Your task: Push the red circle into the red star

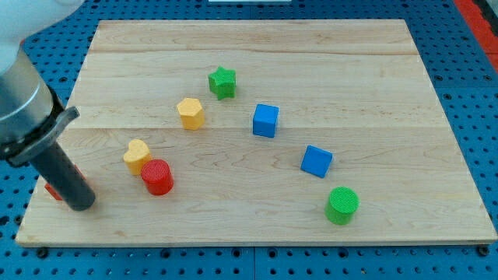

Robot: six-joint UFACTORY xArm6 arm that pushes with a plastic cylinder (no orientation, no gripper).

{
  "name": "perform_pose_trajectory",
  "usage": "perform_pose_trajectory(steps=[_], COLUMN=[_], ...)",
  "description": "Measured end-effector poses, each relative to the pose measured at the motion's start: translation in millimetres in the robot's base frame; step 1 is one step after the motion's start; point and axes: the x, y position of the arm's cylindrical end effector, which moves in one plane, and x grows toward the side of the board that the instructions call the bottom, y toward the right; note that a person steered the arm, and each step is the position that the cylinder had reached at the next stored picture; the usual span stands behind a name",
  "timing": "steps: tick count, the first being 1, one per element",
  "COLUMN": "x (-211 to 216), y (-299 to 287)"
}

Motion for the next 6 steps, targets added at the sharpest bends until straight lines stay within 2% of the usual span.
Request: perform_pose_trajectory(steps=[1, 2, 3, 4, 6], x=[3.1, -11.1, -31.3, -43.8, -32.0], y=[79.1, 146.7, 152.9, 95.5, 43.0])
